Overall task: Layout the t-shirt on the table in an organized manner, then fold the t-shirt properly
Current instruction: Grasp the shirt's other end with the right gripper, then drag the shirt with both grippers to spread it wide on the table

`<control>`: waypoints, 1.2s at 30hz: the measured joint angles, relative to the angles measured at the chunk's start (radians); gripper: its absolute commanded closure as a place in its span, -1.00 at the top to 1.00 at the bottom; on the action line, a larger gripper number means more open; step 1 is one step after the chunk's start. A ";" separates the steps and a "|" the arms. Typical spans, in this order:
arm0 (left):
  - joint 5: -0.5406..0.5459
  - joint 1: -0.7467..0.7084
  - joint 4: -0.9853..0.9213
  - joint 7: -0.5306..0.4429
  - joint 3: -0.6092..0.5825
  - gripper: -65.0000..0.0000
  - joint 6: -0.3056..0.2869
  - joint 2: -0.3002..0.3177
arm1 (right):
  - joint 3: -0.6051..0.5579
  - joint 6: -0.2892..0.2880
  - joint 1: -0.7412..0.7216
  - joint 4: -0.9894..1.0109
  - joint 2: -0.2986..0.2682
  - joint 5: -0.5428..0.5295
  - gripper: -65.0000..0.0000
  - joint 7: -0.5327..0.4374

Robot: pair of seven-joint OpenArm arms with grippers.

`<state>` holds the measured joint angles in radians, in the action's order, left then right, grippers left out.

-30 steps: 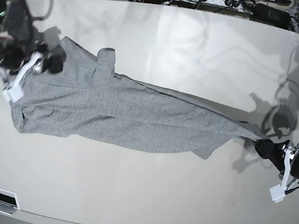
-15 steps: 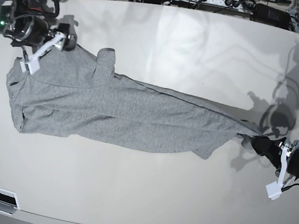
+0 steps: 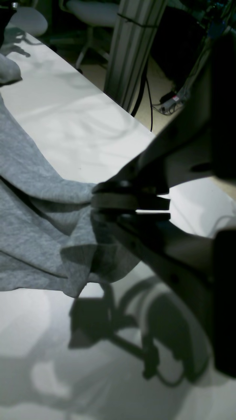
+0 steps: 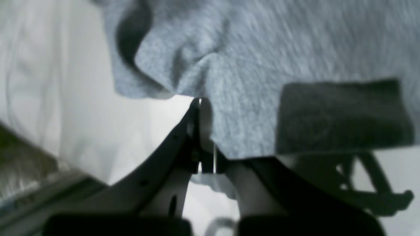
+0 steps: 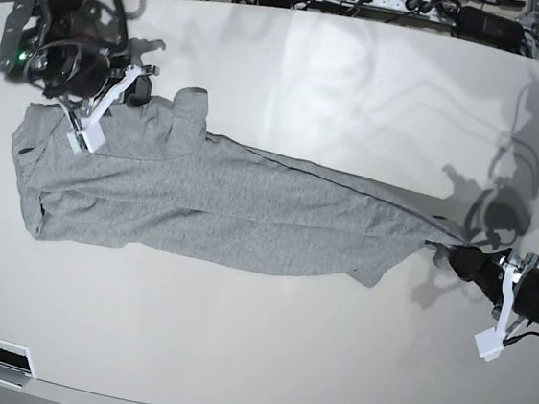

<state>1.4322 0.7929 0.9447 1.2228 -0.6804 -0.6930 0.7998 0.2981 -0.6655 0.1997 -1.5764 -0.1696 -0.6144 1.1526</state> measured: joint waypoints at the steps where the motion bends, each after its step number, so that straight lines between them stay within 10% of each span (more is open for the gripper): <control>1: 0.000 0.000 0.000 0.000 0.000 -1.00 0.000 0.000 | 0.000 -0.015 -0.008 -0.008 -0.013 -0.029 -1.00 0.031; 8: 0.004 0.000 0.000 0.000 0.000 -1.00 0.000 0.000 | 0.019 -0.027 -0.014 -0.268 -0.135 -0.348 -1.00 0.262; 16: 0.031 0.003 0.031 0.145 0.000 -1.00 0.000 -0.011 | 0.120 -0.027 0.093 -0.534 -0.200 -0.737 -1.00 0.264; 28: 0.034 0.002 0.272 0.179 0.000 -1.00 0.000 -0.001 | 0.221 -0.028 0.431 -0.682 -0.201 -0.774 -1.00 0.259; 36: 0.034 0.002 0.507 0.181 0.000 -1.00 0.000 0.110 | 0.221 -0.027 0.594 -0.682 -0.209 -0.665 -1.00 0.259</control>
<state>1.4666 0.7952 1.4513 1.4036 -0.6807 -0.6933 0.9096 0.5190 -0.6930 0.7933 -2.2581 -0.3790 -1.2793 1.4117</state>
